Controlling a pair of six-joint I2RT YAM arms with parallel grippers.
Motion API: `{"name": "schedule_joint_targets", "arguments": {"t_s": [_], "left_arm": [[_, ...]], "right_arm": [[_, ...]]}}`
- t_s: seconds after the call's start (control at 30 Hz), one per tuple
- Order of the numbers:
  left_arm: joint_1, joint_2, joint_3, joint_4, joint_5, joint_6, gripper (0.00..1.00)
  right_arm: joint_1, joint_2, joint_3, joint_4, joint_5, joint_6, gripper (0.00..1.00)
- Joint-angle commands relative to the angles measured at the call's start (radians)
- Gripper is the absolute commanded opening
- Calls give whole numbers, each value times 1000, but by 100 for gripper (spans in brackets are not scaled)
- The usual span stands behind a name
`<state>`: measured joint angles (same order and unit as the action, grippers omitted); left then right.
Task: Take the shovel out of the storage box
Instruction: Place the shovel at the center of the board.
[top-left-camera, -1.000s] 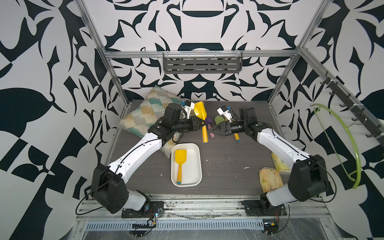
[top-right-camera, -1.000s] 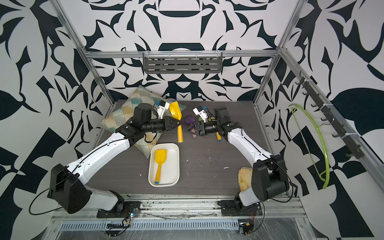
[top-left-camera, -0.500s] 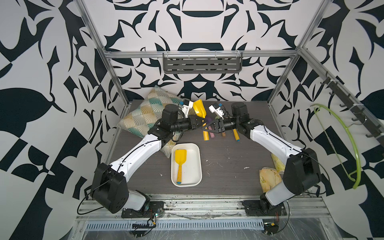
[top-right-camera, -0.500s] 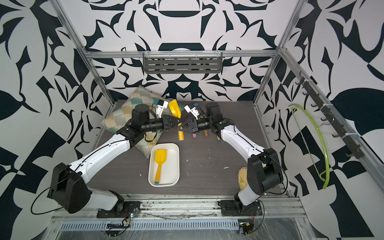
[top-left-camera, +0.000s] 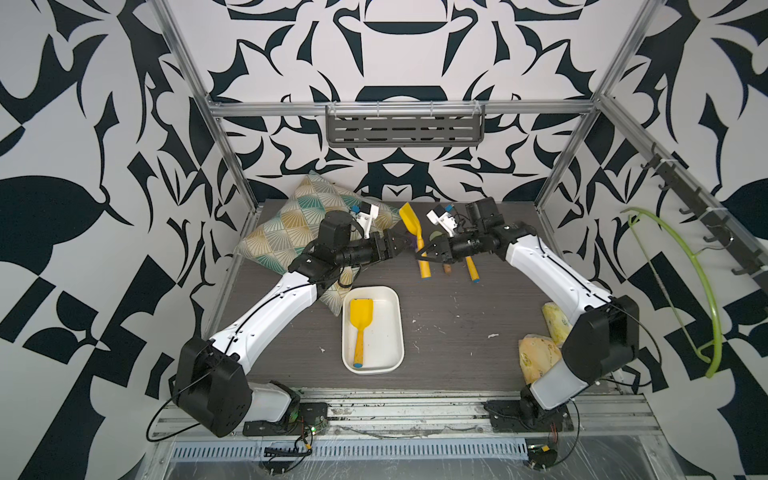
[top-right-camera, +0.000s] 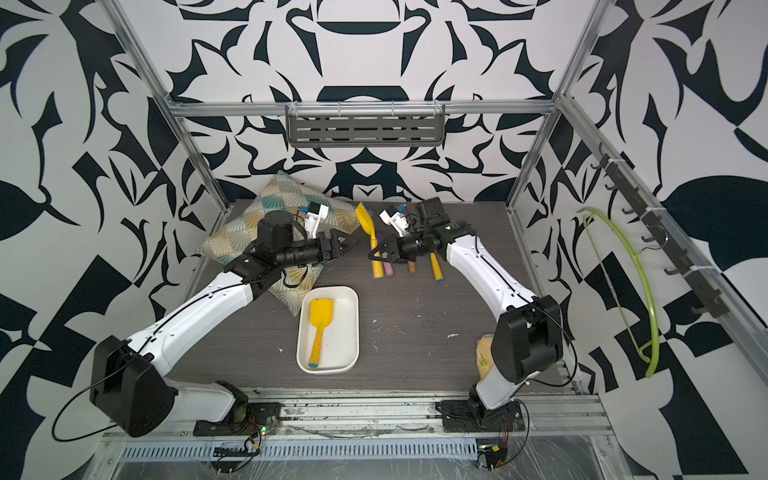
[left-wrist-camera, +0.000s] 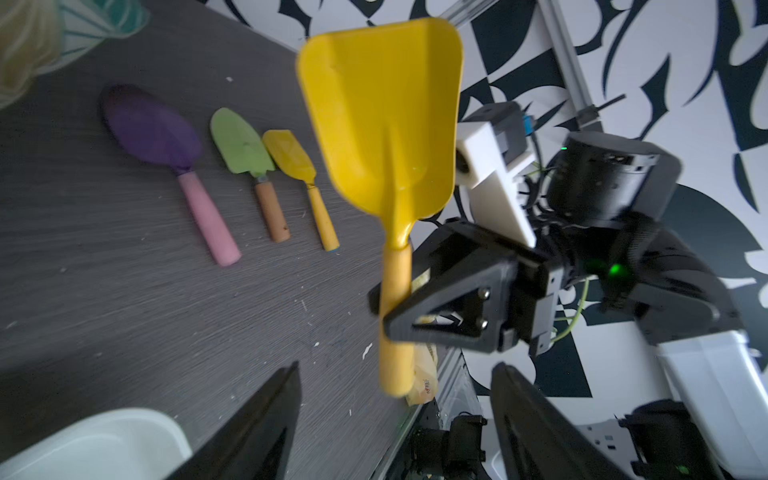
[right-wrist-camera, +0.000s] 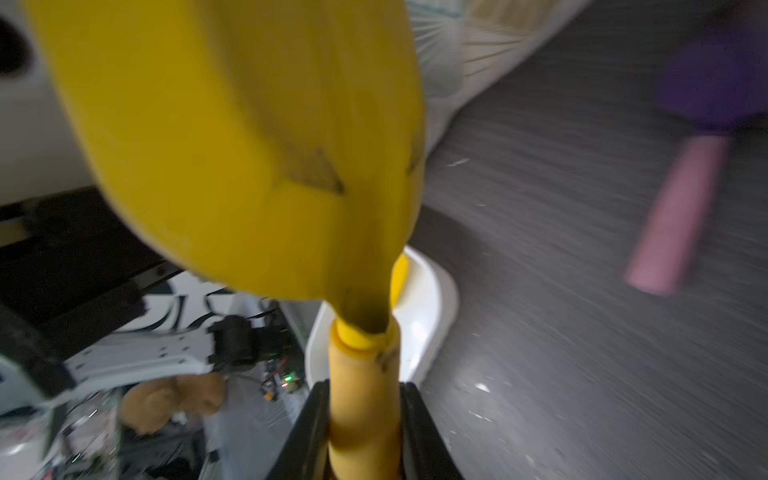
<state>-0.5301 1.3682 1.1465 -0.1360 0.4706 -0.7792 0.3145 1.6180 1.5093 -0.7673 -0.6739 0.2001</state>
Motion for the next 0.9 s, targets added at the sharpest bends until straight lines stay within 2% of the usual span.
{"name": "schedule_joint_targets", "arguments": {"t_s": [0.0,0.07,0.17,0.33,0.4,0.47,0.53,0.57,0.67,0.87], "left_arm": [[4,19,45,-269,-98,79,78],[2,22,37,-312,-112,106,76],[-5,10,-4,-327,-128,110,75],[-8,-35,-75,-338,-155,122,75],[-8,-49,-97,-338,-162,124,75],[-11,-67,-120,-337,-158,125,74],[-14,-73,-133,-339,-165,130,74],[-17,-79,-147,-338,-171,126,74],[-21,-86,-186,-338,-184,117,74],[-22,-146,-230,-339,-200,120,74]], "right_arm": [[-32,-22,80,-269,535,-144,0],[-66,-2,92,-280,648,-160,0],[-153,83,150,-307,680,-155,0],[-216,259,264,-385,876,-190,0],[-232,318,289,-383,881,-203,0],[-247,375,303,-358,831,-213,0],[-248,433,339,-375,850,-212,0],[-249,458,355,-380,899,-212,0],[-249,494,371,-381,914,-215,0],[-251,541,339,-373,968,-212,0]]}}
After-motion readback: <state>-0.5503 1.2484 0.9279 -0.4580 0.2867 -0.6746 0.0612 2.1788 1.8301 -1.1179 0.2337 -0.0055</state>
